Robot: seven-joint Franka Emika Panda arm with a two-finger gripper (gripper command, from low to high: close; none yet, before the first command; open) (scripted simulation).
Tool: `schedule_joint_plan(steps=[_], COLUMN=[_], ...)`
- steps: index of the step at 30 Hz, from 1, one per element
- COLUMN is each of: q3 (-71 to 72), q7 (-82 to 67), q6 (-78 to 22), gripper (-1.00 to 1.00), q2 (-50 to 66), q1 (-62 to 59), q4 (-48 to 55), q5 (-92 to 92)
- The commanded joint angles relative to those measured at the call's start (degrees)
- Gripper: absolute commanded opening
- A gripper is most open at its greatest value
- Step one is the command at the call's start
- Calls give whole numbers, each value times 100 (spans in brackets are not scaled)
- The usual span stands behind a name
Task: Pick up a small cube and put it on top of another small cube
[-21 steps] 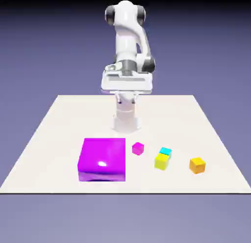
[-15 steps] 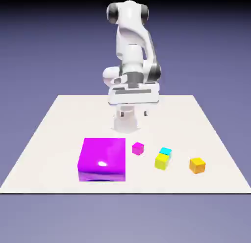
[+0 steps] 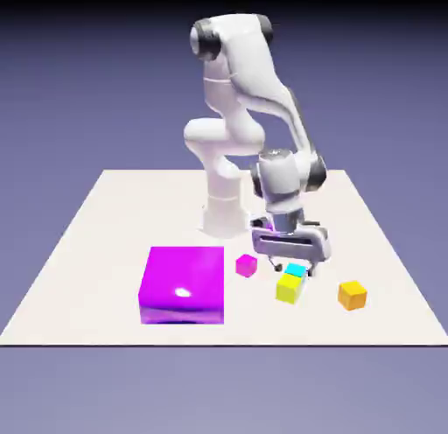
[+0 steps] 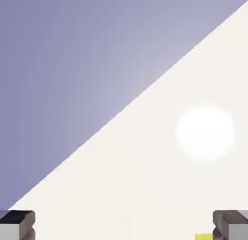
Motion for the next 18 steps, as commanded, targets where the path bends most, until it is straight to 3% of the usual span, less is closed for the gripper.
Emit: schedule_joint_plan(steps=[1,9,17,18], q3=[163,1462,759,759], q7=[250,2242,2284,2284], q6=[-41,-371,434,434], gripper=[0,0,0,-100], q2=[203,1825,2905,2905], q1=[-64,-578,360,360], q4=[75,676,1059,1059], q5=[75,673,435,435])
